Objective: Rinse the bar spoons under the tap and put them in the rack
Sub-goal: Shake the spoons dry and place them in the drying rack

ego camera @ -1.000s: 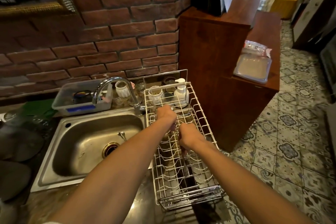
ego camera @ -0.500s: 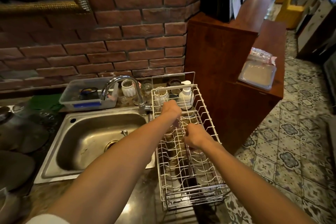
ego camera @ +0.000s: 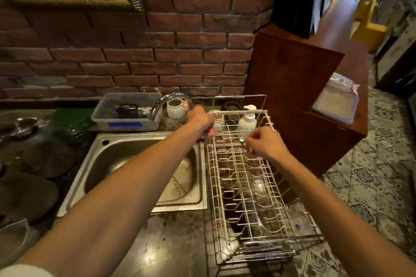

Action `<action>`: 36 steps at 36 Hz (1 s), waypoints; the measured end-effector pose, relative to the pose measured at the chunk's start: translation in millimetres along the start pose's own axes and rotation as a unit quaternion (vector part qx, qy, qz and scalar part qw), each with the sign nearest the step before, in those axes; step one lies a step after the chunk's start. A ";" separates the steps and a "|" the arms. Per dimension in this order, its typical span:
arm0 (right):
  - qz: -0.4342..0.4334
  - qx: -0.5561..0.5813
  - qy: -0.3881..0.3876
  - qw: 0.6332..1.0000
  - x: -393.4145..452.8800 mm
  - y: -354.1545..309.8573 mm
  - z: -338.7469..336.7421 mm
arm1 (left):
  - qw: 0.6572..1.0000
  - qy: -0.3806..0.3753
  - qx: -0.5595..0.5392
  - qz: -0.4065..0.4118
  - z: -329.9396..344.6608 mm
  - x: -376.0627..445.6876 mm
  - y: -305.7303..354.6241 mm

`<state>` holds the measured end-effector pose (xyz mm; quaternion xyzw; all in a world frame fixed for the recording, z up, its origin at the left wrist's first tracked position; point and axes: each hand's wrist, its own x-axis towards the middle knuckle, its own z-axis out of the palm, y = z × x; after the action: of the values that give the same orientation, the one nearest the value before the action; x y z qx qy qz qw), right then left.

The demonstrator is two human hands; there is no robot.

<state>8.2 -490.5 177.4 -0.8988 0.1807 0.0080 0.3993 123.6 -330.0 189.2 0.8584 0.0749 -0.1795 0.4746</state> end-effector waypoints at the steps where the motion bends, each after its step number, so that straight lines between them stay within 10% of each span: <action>1: -0.007 0.017 0.000 1.000 1.0 -7.2 2.5 | 1.000 0.008 0.002 0.004 -7.1 4.5 -5.2; 18: 0.018 0.062 -0.143 0.988 17.0 -116.1 157.0 | 0.976 -0.099 -0.151 -0.118 -118.3 46.1 -143.2; 36: 0.187 -0.016 -0.184 0.965 95.1 -14.6 317.5 | 0.920 -0.069 -0.255 -0.290 -105.7 135.5 -289.2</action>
<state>143.1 -283.0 -43.4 -0.8384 0.2688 0.2502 0.4027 187.4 -91.0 -38.9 0.6343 0.3306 -0.3430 0.6089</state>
